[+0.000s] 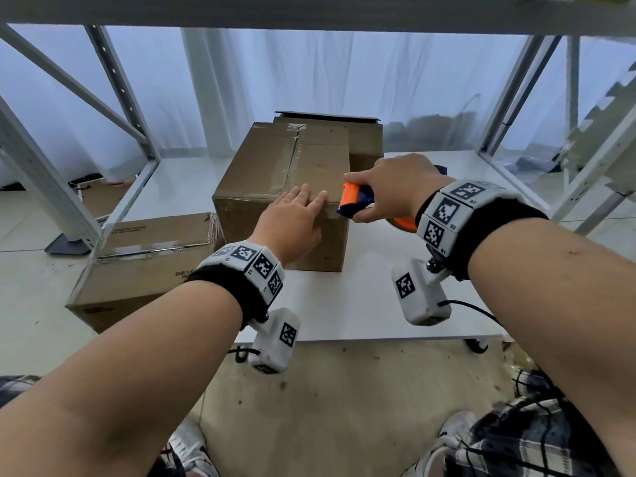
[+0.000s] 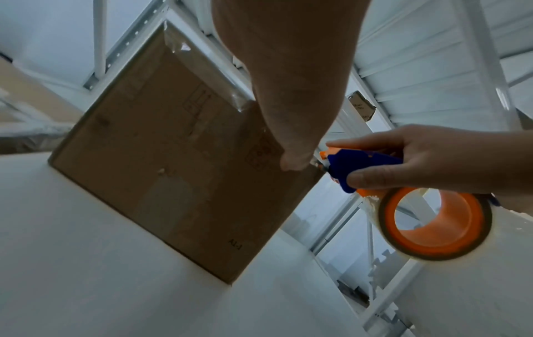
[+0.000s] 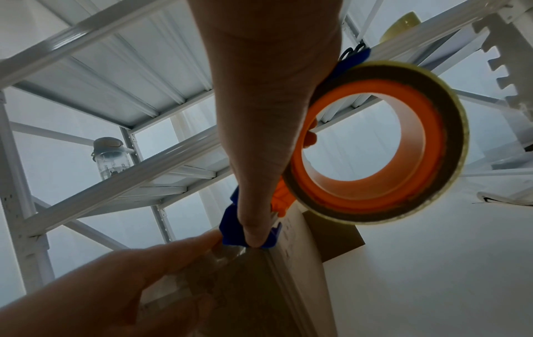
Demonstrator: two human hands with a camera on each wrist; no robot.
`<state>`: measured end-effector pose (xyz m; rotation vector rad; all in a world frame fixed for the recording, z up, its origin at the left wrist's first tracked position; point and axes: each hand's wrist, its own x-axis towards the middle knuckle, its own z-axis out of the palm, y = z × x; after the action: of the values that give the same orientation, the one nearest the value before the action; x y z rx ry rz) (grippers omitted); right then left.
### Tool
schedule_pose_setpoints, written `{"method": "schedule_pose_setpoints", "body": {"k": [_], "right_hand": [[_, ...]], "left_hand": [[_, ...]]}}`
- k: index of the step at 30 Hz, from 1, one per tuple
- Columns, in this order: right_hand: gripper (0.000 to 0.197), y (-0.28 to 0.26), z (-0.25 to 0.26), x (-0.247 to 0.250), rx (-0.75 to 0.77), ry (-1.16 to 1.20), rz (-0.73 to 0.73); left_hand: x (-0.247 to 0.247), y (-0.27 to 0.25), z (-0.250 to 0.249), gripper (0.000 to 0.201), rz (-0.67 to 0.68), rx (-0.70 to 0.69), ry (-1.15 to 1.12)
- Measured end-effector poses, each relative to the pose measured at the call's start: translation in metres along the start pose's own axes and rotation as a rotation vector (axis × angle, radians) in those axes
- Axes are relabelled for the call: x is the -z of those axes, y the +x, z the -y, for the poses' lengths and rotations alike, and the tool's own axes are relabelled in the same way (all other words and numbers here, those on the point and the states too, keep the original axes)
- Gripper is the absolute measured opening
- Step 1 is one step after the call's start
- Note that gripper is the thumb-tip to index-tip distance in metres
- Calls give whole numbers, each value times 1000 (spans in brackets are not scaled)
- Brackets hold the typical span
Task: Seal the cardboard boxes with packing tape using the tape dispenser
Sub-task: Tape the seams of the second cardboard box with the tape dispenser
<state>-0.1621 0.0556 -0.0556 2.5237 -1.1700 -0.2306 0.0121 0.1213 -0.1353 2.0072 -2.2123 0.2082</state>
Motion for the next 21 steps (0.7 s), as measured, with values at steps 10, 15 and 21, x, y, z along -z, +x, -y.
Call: {"method": "schedule_pose_setpoints", "body": {"k": [10,15,21], "right_hand": [[78,14,-12,5,81,-53,-4],[79,1,-22,6,63,-46,-46],[77,-20,-41,1,-38,-39,-15]], "left_hand": [[-7,9,-7,57,-72,-35,-100],[-12,7,-4,57,-107,-28,-110],[-12,5,-6,58,-93,-12,-135]]}}
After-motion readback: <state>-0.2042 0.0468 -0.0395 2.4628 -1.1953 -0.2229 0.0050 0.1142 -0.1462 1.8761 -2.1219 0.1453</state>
